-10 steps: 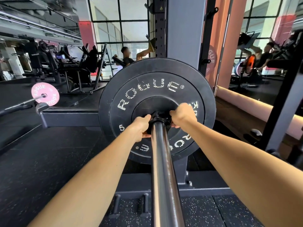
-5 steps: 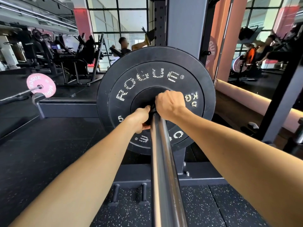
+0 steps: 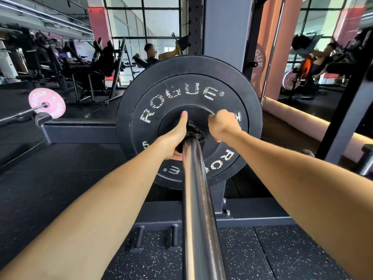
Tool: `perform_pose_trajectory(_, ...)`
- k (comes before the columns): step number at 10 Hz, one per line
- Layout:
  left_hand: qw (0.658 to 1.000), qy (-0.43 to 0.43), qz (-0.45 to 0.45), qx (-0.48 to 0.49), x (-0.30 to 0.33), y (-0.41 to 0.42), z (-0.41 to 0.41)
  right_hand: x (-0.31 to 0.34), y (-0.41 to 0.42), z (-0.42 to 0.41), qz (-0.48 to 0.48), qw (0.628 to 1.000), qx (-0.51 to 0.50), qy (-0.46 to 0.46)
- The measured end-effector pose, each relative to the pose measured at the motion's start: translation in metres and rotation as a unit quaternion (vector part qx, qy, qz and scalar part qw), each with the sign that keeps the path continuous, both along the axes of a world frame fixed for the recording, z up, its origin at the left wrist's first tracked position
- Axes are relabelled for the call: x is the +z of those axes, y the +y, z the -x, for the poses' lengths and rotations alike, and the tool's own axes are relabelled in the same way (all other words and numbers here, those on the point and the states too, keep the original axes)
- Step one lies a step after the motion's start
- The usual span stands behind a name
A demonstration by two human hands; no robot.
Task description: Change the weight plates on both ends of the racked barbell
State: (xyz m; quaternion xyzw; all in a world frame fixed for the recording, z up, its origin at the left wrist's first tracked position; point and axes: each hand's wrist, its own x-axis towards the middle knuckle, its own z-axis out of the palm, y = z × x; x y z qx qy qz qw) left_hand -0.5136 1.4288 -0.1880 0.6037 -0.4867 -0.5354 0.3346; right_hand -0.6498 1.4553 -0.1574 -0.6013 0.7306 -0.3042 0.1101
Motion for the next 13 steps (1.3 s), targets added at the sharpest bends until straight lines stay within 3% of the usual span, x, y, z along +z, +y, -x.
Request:
perform_pose_trajectory(1, 1.000, -0.014, -0.007, -0.024, 0.004, 0.000, 0.002, -0.028, -0.011, 0.004, -0.047, 0.988, -0.016, -0.147)
perform_pose_trajectory(2, 1.000, -0.013, 0.005, -0.026, 0.002, -0.002, 0.004, -0.044, -0.018, 0.002, -0.060, 0.973, -0.008, -0.223)
perform_pose_trajectory(4, 0.998, 0.055, 0.013, 0.038, -0.005, -0.003, 0.008, -0.055, -0.024, -0.003, -0.035, 0.967, -0.018, -0.252)
perform_pose_trajectory(6, 0.997, 0.068, 0.014, 0.035, -0.010, -0.002, 0.002, -0.050, -0.015, -0.001, -0.035, 0.971, -0.003, -0.237)
perform_pose_trajectory(8, 1.000, 0.000, 0.001, -0.008, -0.009, -0.005, -0.006, -0.044, -0.006, -0.001, -0.058, 0.964, 0.028, -0.257)
perform_pose_trajectory(10, 0.989, -0.109, 0.098, -0.004, -0.001, -0.001, -0.010, -0.040, 0.001, 0.004, -0.087, 0.973, 0.071, -0.201)
perform_pose_trajectory(12, 0.932, -0.321, 0.155, -0.064, 0.041, 0.015, -0.015, 0.004, 0.016, 0.020, -0.111, 0.980, 0.134, -0.095)
perform_pose_trajectory(13, 0.889, -0.410, 0.186, -0.082, 0.098, 0.028, -0.019, 0.072, 0.035, 0.025, -0.118, 0.983, 0.140, -0.001)
